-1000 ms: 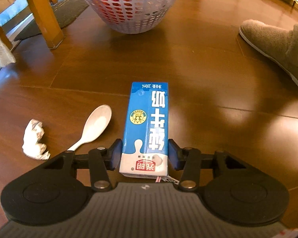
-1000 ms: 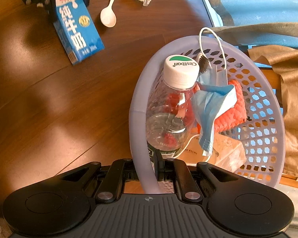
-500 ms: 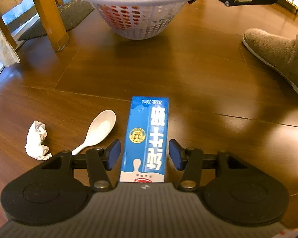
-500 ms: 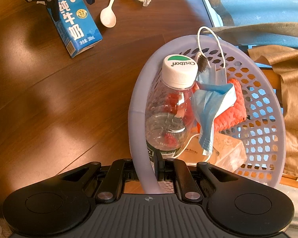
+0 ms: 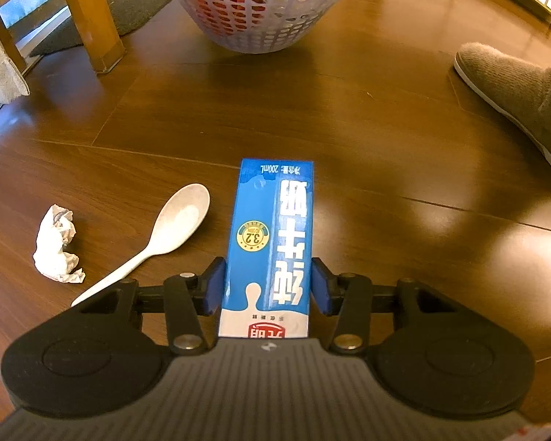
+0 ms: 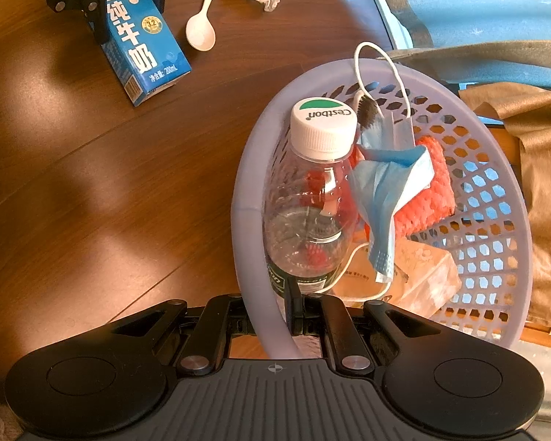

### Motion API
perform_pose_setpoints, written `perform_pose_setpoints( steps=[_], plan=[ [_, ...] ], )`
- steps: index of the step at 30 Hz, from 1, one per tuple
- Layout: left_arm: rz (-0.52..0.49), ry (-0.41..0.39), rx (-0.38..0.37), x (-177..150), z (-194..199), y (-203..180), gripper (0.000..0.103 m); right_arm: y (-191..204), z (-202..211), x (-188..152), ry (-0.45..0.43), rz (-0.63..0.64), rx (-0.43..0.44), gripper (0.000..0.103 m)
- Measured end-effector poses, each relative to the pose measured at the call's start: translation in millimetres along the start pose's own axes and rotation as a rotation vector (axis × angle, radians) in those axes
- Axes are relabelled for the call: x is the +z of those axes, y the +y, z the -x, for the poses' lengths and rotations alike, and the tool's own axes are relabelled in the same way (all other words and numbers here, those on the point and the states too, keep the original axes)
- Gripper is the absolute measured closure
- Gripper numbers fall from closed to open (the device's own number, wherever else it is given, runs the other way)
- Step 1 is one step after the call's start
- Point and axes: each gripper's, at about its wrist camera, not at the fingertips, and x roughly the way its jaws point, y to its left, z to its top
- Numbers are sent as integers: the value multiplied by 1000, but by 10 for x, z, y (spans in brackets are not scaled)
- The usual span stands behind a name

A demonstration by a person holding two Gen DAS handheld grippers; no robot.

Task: Collect trash
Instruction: 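Lift the milk carton with the left tool and carry it over the basket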

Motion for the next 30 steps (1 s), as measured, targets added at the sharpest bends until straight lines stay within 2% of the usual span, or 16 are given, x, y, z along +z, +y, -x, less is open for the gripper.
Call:
perform_pose_setpoints(
  steps=[7,20,30],
  plan=[
    [19,-27,12,-8,198,49,61,-1,-2,-4,0,-2,1,97],
    [69,-135,71,63,830,228,61,-3,-3,3,-1,0,1,97],
    [99,-235,113,374,1212,377,61,-12,-7,-7,-1,0,2,97]
  ],
)
